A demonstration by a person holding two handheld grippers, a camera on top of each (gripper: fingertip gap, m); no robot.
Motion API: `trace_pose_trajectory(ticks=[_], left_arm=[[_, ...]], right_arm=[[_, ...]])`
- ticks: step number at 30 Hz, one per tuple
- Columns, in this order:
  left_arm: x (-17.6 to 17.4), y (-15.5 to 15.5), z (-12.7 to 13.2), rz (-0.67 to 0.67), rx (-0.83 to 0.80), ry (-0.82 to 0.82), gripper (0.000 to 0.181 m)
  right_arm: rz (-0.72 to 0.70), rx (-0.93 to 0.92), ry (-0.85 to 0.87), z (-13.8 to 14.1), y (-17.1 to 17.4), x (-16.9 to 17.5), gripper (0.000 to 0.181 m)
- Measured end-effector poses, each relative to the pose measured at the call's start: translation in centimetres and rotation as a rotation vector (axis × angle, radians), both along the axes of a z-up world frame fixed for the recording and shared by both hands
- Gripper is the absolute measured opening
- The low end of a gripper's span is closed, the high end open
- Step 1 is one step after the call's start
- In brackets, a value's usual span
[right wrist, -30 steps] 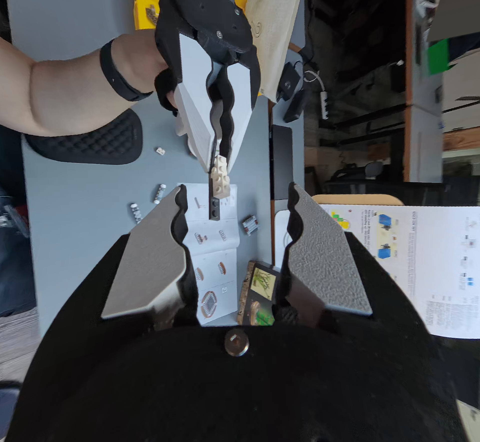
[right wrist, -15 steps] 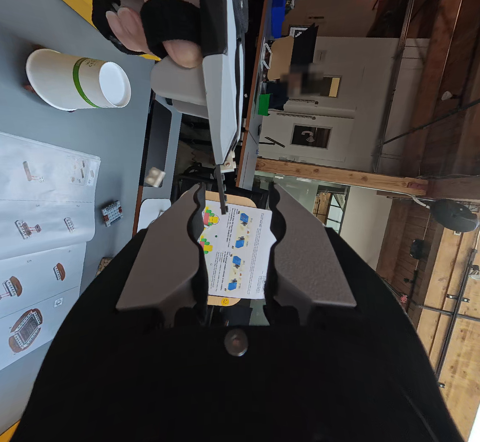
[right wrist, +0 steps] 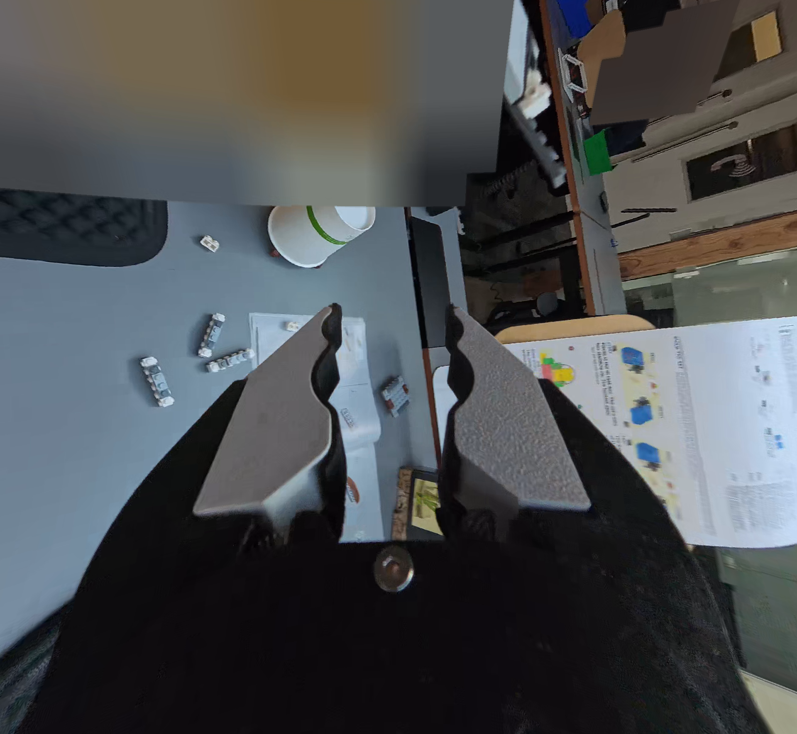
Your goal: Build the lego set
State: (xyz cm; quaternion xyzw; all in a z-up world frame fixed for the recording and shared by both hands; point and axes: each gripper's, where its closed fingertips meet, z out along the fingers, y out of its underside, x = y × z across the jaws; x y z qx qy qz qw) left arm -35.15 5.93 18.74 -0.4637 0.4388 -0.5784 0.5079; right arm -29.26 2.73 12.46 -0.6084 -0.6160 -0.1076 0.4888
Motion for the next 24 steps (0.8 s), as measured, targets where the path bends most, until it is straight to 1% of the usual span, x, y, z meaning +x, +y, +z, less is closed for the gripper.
trace_pose_trajectory(ticks=[3,5,6,9,11,13,16,18,24], left_arm=[[-0.4,0.2,0.0,0.014,-0.004,-0.003,0.009],[-0.4,0.3,0.0,0.029,0.002,0.003,0.009],[-0.4,0.3,0.0,0.034,0.004,0.003,0.009],[-0.2,0.3,-0.2,0.030,0.001,0.021,0.009],[0.1,0.4,-0.4,0.033,0.000,0.032,0.009],[0.2,0.5,-0.6,0.035,-0.001,0.042,0.009],[0.1,0.6,-0.7,0.036,-0.001,0.042,0.009],[0.1,0.6,-0.7,0.032,-0.001,0.046,0.009],[0.5,1.2,-1.2,0.025,-0.024,0.057,0.009]], right_arm=[[-0.024,-0.183,0.140,-6.2,0.8,0.2,0.043],[-0.052,-0.296,0.196,-10.9,2.1,0.4,0.035],[-0.076,-0.342,0.199,-13.3,3.1,0.6,0.031],[-0.125,-0.474,0.184,-19.5,6.0,1.0,0.030],[-0.118,-0.569,0.176,-22.4,7.4,0.7,0.030],[-0.123,-0.621,0.184,-24.3,8.9,0.5,0.031],[-0.104,-0.667,0.230,-25.8,10.2,0.1,0.031],[-0.086,-0.685,0.241,-26.5,10.4,0.0,0.031],[-0.109,-0.710,0.203,-28.2,11.3,-0.1,0.029]])
